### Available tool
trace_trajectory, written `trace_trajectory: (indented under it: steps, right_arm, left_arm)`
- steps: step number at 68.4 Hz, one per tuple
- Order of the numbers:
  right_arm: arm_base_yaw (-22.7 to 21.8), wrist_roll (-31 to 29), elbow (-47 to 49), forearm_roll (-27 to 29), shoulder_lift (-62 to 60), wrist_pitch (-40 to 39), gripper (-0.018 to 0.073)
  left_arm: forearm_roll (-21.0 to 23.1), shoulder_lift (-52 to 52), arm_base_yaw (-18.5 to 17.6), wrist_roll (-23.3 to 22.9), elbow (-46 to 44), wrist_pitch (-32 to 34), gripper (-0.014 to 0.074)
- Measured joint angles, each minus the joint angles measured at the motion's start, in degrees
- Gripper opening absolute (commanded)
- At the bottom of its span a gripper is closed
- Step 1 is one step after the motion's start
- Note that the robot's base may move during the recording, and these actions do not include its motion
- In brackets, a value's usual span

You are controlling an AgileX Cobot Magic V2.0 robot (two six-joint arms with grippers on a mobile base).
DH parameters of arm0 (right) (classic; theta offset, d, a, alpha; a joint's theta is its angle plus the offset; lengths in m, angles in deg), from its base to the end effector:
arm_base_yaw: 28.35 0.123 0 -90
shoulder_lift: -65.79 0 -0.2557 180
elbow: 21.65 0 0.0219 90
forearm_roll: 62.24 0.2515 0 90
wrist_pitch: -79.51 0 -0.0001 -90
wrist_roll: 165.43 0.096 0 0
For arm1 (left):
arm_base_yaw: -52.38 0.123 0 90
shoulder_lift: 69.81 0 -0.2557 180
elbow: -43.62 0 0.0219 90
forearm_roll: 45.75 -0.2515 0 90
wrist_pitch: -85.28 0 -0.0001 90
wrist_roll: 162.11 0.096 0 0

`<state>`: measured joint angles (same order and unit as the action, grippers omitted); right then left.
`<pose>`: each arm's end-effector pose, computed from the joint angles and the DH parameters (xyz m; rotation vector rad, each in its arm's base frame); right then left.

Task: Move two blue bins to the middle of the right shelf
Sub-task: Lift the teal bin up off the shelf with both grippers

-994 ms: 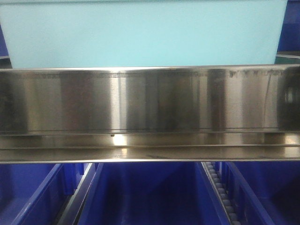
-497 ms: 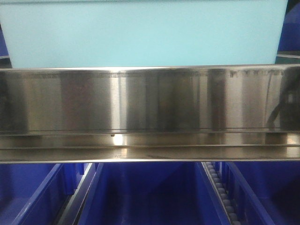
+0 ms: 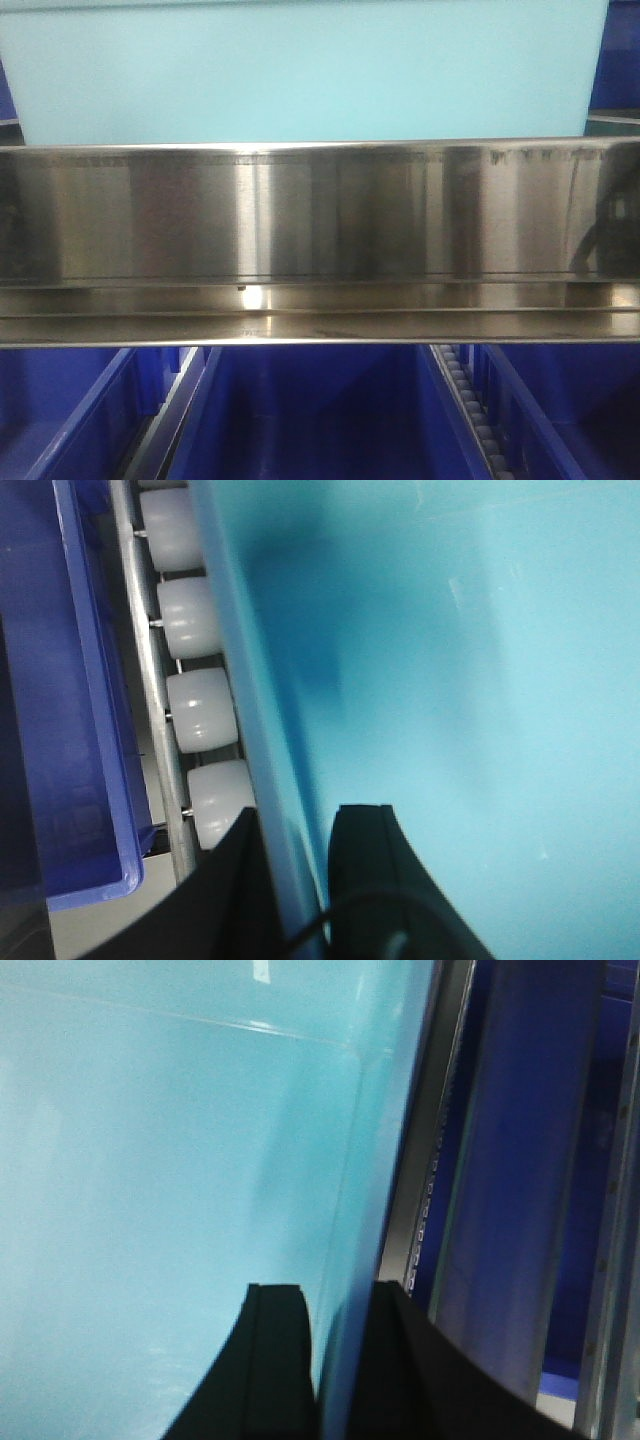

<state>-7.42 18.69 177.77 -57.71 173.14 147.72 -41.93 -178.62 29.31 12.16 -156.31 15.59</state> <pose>0.3389 0.1372 0.3105 -0.3821 2.7162 0.2323 0.3366 -0.1499 0.3027 0.4046 2.7580 -0.2215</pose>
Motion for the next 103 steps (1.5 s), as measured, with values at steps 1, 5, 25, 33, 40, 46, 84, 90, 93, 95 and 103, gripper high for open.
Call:
trace_trajectory:
  steps: [1, 5, 25, 33, 40, 46, 84, 90, 93, 95, 103]
  right_arm:
    - [0.0, 0.0, 0.0, 0.0, -0.12, 0.0, -0.0151]
    - [0.0, 0.12, 0.0, 0.0, -0.88, -0.25, -0.0151]
    - [0.0, 0.48, 0.45, 0.0, -8.6, -3.23, -0.0151]
    - [0.0, 0.75, 0.83, 0.0, -11.91, -4.78, -0.0151]
    - [0.0, 0.88, 3.26, 0.0, -13.59, -4.91, -0.0151]
    - [0.0, 0.88, 6.72, 0.0, -14.04, -4.23, -0.0151]
    - [0.0, 0.88, 11.5, 0.0, -14.26, -2.84, -0.0151]
    - [0.0, 0.88, 11.5, 0.0, -14.26, -2.84, -0.0151]
    - [0.0, 0.88, 11.5, 0.0, -14.26, -2.84, -0.0151]
    - [0.0, 0.88, 11.5, 0.0, -14.16, -2.84, -0.0151]
    - [0.0, 0.88, 11.5, 0.0, -14.16, -3.31, -0.0151]
  left_arm:
    - [0.0, 0.12, 0.0, 0.0, 0.0, 0.0, -0.0111]
    - [0.0, 0.46, 0.0, 0.0, -0.12, 0.0, -0.0111]
    - [-0.51, 5.66, 0.0, -0.09, -7.81, -0.96, -0.0111]
    - [-0.51, 7.45, 0.0, -0.22, -11.69, -1.06, -0.0111]
    - [-0.38, 8.96, 0.0, -0.32, -14.45, -1.37, -0.0111]
    - [-0.27, 9.96, 0.0, -0.32, -16.0, -1.5, -0.0111]
    - [0.14, 11.06, 0.0, -0.32, -17.03, -1.5, -0.0111]
    - [0.14, 11.06, 0.0, -0.32, -17.03, -1.5, -0.0111]
    - [0.14, 11.06, 0.0, -0.32, -17.03, -1.5, -0.0111]
    - [0.14, 11.06, 0.0, -0.32, -17.03, -1.5, -0.0111]
    - [0.14, 11.06, 0.0, -0.32, -17.03, -1.5, -0.0111]
